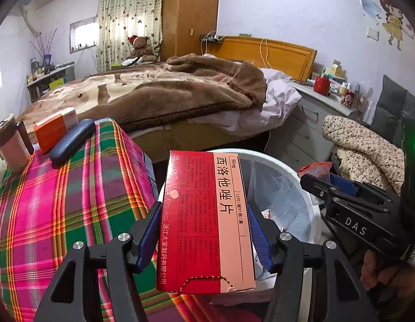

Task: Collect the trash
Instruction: 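Carry the red box and clear cup over the wastebasket with both grippers, then open both grippers to drop the box and cup into the wastebasket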

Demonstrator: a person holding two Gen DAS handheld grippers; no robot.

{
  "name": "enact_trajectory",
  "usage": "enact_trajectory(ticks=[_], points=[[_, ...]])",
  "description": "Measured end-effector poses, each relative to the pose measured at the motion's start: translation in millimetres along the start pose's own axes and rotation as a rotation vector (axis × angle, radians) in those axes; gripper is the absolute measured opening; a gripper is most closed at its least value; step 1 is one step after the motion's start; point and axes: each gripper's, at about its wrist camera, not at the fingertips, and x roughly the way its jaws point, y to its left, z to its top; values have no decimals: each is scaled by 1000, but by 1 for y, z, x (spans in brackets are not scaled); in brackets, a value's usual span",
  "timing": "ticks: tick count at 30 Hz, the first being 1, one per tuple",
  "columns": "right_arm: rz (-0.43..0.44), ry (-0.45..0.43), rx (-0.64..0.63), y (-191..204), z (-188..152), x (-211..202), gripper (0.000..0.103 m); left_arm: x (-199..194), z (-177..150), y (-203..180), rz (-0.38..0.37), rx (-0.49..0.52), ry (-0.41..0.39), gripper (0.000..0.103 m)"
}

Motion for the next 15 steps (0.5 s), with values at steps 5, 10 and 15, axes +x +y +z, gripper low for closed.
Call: enact_trajectory(ticks=[5,10,15], points=[[11,24,-11,-2,-1,6,41,12,-2,3,-11,-9,24,62],[17,28,-14,0,-2,6,57,9,-2,7,-10,-24,12,68],[21,12,5,-4,-2,-1,63,1,-4,12,1,-40,5,73]])
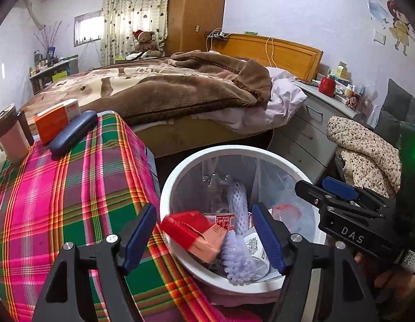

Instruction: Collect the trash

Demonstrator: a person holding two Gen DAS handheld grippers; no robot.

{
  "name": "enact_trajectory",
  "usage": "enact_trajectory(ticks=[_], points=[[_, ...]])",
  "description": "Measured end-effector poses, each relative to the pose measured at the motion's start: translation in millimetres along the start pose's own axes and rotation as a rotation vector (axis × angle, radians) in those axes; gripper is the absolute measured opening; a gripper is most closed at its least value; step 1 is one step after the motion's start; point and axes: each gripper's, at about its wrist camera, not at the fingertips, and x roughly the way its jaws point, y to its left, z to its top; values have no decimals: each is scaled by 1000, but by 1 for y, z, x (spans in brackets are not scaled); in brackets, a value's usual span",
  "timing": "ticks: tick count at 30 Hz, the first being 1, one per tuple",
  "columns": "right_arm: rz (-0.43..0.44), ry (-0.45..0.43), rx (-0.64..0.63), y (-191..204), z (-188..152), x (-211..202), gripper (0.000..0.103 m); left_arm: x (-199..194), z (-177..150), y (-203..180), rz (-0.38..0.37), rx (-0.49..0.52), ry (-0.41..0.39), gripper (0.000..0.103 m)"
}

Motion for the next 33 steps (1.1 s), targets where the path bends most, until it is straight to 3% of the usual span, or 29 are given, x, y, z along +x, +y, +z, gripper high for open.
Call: enact_trajectory(ticks=[9,24,33], points=[[19,-46,1,11,-7,-25,63,-33,-10,1,42,-9,-63,74],[24,-218,-58,38,-35,-90,63,-116,-51,-5,167,-9,-233,74],[-16,-281,-63,50,-55,-113,63,-147,-77,-9,226,-8,-251,74]])
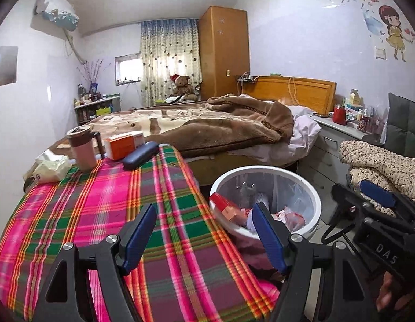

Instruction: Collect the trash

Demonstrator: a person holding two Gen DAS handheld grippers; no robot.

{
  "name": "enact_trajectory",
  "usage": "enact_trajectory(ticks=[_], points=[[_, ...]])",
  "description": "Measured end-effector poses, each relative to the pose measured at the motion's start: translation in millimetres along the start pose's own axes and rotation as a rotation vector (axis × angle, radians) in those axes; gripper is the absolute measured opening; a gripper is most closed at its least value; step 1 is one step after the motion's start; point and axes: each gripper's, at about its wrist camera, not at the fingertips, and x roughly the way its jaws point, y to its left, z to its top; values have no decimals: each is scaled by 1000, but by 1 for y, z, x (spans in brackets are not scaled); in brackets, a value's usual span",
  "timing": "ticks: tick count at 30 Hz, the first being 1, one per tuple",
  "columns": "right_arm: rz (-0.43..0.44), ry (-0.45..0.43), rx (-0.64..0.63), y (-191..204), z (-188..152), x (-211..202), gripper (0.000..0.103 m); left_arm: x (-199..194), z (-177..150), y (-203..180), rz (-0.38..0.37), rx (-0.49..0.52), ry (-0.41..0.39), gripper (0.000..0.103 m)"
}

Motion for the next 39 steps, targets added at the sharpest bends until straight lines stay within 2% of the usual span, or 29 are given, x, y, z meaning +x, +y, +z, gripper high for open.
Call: enact_trajectory(ticks=[3,9,39], points=[[-9,-3,11,1,-2,-3,63,-5,-4,3,44,-5,-1,74],[-25,-7,8,7,-7,-3,63,-11,-8,9,65,-24,-8,74],[-18,2,17,11,-13,-8,63,-14,-9,11,58,-29,0,74]])
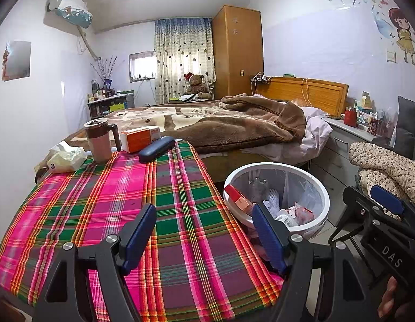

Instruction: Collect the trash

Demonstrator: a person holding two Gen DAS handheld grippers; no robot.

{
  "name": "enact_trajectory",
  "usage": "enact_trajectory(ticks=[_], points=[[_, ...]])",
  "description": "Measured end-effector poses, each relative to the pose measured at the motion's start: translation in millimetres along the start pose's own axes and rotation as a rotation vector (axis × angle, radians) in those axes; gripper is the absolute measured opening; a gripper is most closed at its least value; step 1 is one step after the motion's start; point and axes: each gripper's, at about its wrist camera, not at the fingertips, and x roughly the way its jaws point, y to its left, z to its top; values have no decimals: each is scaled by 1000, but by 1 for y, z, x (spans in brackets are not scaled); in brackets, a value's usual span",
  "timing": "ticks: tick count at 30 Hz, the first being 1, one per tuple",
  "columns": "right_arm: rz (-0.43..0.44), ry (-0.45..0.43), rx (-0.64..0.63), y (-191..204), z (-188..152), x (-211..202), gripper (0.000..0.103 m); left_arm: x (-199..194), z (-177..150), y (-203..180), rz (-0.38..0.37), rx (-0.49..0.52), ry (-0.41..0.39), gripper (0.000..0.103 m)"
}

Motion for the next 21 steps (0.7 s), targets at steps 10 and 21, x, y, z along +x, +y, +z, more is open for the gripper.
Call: enact_trajectory(ticks=[10,21], points=[[1,1,-1,0,0,0,63,-1,1,-1,-1,0,0,74],[2,1,-3,1,1,-2,63,-2,0,-1,-1,-3,1,74]])
